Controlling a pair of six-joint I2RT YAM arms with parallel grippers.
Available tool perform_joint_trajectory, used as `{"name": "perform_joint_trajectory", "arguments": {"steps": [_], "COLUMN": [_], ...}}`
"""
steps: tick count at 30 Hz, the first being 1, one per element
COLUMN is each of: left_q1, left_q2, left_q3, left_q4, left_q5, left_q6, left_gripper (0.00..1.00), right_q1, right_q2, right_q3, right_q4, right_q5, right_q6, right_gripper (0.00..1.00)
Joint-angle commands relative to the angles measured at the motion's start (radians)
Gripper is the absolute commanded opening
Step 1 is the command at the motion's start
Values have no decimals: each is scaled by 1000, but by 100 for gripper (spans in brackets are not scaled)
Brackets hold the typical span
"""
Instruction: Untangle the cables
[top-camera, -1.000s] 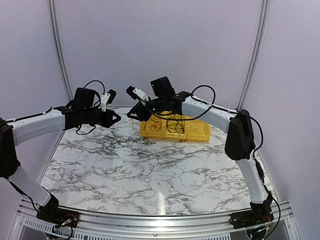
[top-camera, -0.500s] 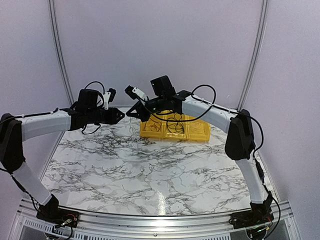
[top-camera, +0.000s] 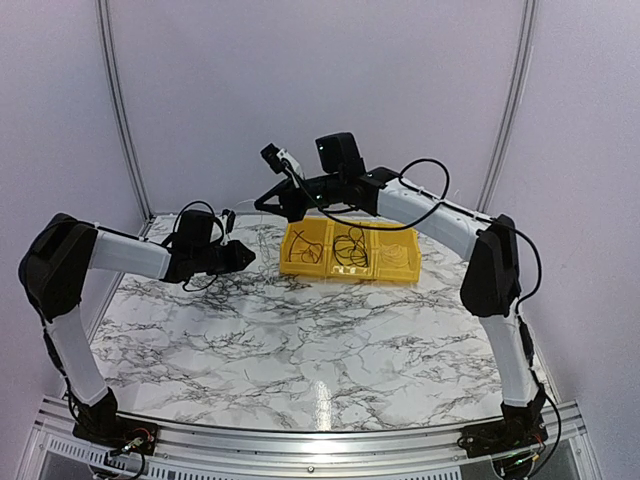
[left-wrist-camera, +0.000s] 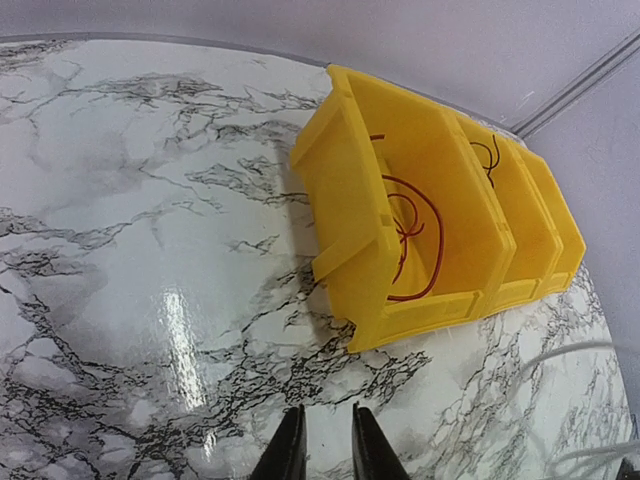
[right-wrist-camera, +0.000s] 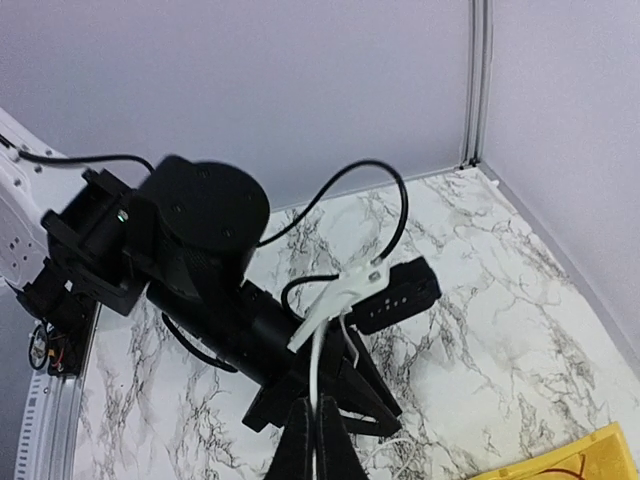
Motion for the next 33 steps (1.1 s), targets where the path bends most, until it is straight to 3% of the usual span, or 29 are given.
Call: {"name": "perform_joint_trajectory", "arguments": {"steps": [1, 9, 15, 20, 33], "left_q1": [0, -5, -21, -40, -80], "left_q2": [13, -313, -487, -491, -348], "left_q3": [-23, -246, -290, -213, -32], "left_q4": [60, 86, 75, 71, 78], "left_q5": [19, -74, -77, -72, 7], "left_q6": [-38, 37, -63, -139, -101], "left_gripper": [21, 41, 52, 60, 56], "right_q1": [-14, -14, -11, 1, 39], "right_q2": [-123, -131, -110, -92, -24], "right_q3": [76, 69, 71, 78, 141], "right_q4": [82, 48, 49, 52, 56], "right_q5": [-31, 65, 132, 163, 257], "right_q6": [35, -17, -26, -28, -20], "right_gripper": [0, 0, 0, 0, 0]}}
